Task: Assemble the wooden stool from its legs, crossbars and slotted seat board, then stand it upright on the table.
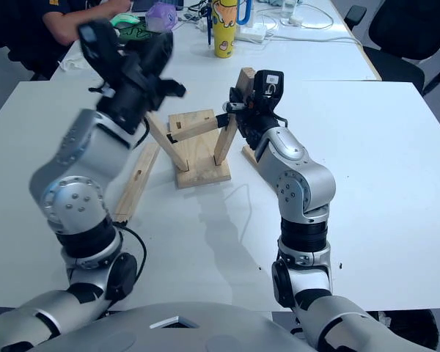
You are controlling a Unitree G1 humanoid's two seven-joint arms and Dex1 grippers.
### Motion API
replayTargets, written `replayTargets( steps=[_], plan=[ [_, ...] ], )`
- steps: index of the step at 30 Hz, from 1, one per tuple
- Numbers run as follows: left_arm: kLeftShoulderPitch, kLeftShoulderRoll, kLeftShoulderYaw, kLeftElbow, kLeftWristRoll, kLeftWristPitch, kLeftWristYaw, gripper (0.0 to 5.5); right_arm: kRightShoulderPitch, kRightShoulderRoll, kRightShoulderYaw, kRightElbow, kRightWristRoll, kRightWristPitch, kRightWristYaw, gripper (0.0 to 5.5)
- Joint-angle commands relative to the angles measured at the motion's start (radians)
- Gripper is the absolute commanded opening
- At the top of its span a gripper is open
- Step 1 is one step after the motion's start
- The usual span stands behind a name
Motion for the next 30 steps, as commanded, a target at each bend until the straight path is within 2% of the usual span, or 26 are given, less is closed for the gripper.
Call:
replayTargets(
  steps=[1, 8, 13, 20, 30],
  plan=[
    [0.05, -0.015, -0.057, 0.047, 0.045, 0.009, 0.005, 0.0, 0.069, 0.006, 0.013, 0.063, -0.035, 0.08, -0.012, 1.05],
    [0.076, -0.007, -0.138, 0.11, 0.19, -0.069, 0.009, 0.0, 0.069, 0.012, 0.015, 0.07, -0.045, 0.074, -0.002, 1.05],
    [0.007, 0.035, -0.215, 0.038, 0.279, -0.214, -0.089, 0.0, 0.07, 0.015, 0.015, 0.071, -0.049, 0.073, 0.003, 1.05],
    [0.003, 0.072, -0.229, 0.085, 0.32, -0.3, -0.208, 0.0, 0.076, 0.023, 0.011, 0.069, -0.061, 0.069, 0.012, 1.05],
    [0.004, 0.002, -0.245, 0.271, 0.368, -0.394, -0.239, 0.0, 0.077, 0.034, 0.005, 0.067, -0.072, 0.067, 0.018, 1.05]
  ],
)
